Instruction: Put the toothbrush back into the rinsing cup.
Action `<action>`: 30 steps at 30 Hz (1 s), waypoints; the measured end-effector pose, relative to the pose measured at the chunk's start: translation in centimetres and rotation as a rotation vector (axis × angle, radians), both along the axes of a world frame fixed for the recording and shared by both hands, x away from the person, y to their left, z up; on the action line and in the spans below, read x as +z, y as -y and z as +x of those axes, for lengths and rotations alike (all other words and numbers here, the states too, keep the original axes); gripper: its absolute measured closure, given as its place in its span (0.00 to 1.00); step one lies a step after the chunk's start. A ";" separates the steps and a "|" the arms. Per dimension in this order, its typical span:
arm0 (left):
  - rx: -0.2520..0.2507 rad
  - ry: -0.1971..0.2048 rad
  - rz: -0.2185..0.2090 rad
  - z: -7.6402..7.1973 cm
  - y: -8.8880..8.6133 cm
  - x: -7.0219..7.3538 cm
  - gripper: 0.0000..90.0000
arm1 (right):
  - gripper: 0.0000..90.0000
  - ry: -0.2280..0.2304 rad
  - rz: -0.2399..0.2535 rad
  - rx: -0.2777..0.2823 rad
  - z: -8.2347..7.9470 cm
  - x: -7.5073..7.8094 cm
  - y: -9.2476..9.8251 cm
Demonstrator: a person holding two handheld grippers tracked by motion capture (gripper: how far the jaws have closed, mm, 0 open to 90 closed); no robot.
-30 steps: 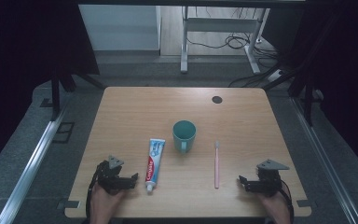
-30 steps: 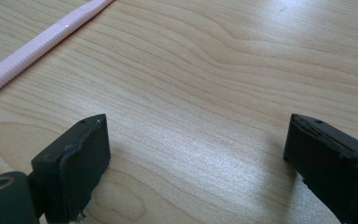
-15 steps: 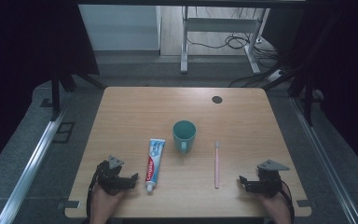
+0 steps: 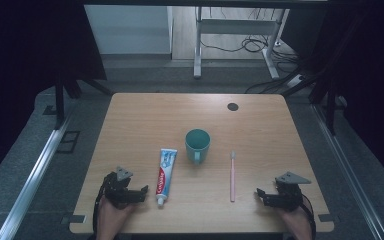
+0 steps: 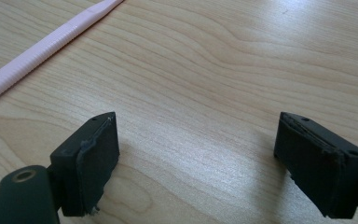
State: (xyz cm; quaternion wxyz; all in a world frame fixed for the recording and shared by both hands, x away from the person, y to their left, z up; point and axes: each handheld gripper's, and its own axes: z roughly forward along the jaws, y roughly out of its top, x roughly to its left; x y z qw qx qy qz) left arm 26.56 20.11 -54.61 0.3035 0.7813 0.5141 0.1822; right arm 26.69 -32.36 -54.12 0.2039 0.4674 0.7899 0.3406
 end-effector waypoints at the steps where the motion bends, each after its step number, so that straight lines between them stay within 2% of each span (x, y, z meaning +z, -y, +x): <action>1: 0.000 0.000 0.000 0.0 0.0 0.0 0.00 | 0.15 -0.001 0.000 0.000 0.0 0.0 0.0; 14: 0.000 0.000 0.000 0.0 0.0 0.0 0.00 | 0.19 -0.031 -0.019 0.012 -0.2 0.8 -0.4; 19: 0.000 0.000 0.000 0.0 0.0 0.0 0.00 | 0.21 -0.057 -0.006 0.007 -0.1 1.2 -0.2; 22: -0.001 -0.001 -0.001 0.0 0.0 0.0 0.00 | 0.21 -0.086 0.013 0.012 0.0 1.6 0.0; 26: 0.000 0.000 0.000 0.0 0.0 0.0 0.00 | 0.21 -0.119 0.015 0.017 0.1 1.8 -0.1; 30: 0.000 0.000 0.000 0.0 0.0 0.0 0.00 | 0.27 -0.138 0.019 0.020 0.2 2.0 -0.2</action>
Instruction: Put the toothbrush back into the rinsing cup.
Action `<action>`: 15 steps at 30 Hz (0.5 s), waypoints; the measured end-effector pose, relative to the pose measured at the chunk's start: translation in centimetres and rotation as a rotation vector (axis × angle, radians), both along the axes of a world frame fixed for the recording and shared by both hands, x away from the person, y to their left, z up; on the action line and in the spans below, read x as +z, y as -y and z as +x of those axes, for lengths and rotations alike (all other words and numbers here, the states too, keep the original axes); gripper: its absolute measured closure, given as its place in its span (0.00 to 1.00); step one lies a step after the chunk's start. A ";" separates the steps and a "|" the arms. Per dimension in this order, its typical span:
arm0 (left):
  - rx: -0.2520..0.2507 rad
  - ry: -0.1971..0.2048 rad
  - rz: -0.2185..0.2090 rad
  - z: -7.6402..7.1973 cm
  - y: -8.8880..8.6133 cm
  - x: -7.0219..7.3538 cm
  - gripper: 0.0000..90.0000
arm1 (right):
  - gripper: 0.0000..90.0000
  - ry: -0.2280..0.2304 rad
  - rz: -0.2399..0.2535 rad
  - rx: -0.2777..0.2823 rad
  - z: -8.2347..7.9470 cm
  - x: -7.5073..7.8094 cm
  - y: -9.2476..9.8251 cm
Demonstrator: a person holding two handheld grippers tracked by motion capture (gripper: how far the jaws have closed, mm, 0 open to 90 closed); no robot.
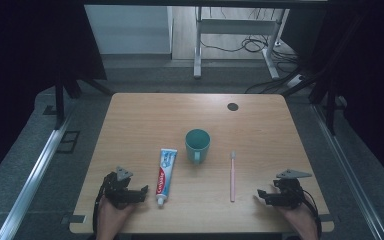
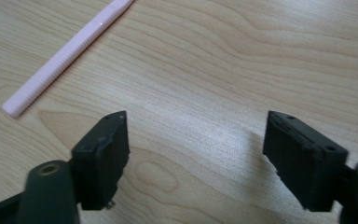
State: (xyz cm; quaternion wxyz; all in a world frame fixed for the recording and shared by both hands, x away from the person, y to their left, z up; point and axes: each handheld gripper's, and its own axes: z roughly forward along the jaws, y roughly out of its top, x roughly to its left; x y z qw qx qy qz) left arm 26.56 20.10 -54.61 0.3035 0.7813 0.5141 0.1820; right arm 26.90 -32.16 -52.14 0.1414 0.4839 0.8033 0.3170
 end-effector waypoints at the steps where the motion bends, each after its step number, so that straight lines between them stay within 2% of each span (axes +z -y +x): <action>1: 0.000 0.000 0.000 0.0 0.0 0.0 0.00 | 0.29 -0.001 0.000 0.004 0.0 0.1 0.0; 7: 0.000 0.000 0.000 0.0 0.0 0.0 0.00 | 0.44 0.003 -0.003 0.026 0.2 0.9 -0.3; 15: 0.000 0.000 0.000 0.0 0.0 0.0 0.00 | 0.69 -0.036 -0.015 0.083 0.7 1.4 -1.0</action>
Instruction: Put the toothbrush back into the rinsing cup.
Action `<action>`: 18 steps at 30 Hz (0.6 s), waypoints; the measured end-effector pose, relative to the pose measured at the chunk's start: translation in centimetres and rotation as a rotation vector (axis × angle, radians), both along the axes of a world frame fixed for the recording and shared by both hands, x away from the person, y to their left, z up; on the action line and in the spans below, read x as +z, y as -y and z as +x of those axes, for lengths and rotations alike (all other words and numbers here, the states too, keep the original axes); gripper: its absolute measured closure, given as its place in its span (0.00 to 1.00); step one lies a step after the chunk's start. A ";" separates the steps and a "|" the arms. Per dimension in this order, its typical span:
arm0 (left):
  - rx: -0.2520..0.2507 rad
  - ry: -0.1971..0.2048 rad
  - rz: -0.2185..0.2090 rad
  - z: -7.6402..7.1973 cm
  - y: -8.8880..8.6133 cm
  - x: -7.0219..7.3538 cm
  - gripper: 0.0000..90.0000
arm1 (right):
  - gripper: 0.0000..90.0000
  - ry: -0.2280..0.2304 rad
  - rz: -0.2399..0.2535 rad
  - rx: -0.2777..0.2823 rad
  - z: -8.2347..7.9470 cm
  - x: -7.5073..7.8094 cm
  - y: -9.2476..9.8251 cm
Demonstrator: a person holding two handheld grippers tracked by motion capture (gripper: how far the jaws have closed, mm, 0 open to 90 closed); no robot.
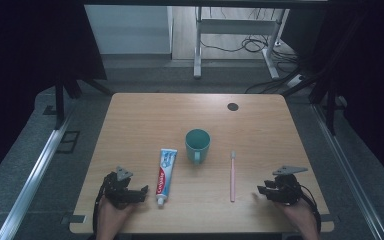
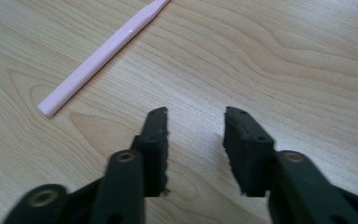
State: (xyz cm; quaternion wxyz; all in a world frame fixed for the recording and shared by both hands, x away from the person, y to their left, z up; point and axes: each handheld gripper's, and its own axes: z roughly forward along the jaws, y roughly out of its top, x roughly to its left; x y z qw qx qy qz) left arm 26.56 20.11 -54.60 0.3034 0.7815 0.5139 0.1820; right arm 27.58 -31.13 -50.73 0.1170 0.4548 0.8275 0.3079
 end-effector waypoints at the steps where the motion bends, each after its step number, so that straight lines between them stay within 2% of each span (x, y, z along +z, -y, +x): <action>1: 0.000 0.000 0.000 0.0 0.0 0.0 0.00 | 0.73 -0.001 -0.007 0.010 0.1 0.0 -0.1; 5: 0.000 -0.001 -0.001 0.0 0.0 0.0 0.00 | 0.86 -0.012 -0.015 0.021 0.4 -0.1 -0.4; 10: 0.001 0.000 0.000 0.0 0.0 0.0 0.00 | 0.99 -0.013 0.007 0.039 0.6 -0.1 -0.8; 18: 0.001 0.000 -0.001 0.0 0.0 0.0 0.00 | 0.99 -0.027 0.019 0.079 1.1 -0.1 -2.2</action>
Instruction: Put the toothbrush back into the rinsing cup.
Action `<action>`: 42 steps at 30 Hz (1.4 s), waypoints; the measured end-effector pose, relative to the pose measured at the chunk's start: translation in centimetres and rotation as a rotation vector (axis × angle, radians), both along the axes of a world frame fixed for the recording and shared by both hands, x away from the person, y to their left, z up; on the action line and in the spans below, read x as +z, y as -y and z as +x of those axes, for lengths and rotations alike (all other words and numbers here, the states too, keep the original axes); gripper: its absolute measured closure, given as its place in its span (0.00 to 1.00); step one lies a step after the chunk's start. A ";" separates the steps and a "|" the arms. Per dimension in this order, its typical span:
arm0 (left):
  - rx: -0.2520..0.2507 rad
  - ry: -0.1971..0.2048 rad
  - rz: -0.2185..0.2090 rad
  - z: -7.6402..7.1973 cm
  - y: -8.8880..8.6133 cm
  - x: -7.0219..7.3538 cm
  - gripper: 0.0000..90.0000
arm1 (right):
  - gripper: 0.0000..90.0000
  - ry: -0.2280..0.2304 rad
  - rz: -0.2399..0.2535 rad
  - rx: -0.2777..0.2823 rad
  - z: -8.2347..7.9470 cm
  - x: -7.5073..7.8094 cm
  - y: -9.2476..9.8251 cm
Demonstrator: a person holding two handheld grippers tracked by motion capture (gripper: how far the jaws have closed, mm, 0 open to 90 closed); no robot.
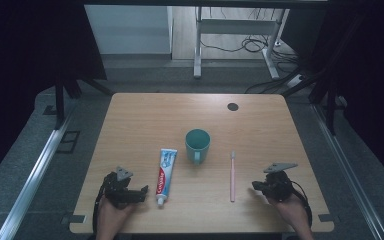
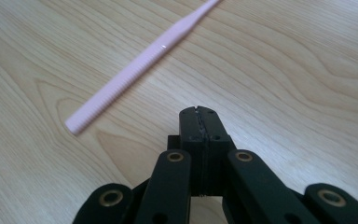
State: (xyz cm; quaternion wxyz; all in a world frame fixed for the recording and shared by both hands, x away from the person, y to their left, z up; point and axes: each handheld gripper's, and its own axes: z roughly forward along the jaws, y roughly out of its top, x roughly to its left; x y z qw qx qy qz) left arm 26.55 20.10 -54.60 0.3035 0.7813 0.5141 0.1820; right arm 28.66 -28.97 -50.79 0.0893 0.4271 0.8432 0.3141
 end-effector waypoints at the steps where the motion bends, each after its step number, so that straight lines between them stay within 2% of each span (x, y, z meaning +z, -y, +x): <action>1: 0.000 0.000 0.000 0.0 0.0 0.0 0.00 | 0.99 0.004 0.001 0.005 0.1 0.0 -0.1; 21: 0.001 0.001 -0.002 0.0 0.0 0.0 0.00 | 0.99 -0.004 0.067 0.101 0.7 0.0 -4.5; 32: 0.000 0.000 0.000 0.0 0.0 0.0 0.00 | 0.99 -0.018 0.063 0.150 0.7 -0.6 -7.1; 42: -0.001 0.000 0.001 0.0 0.0 0.0 0.00 | 0.99 -0.029 0.053 0.148 0.4 -1.4 -6.9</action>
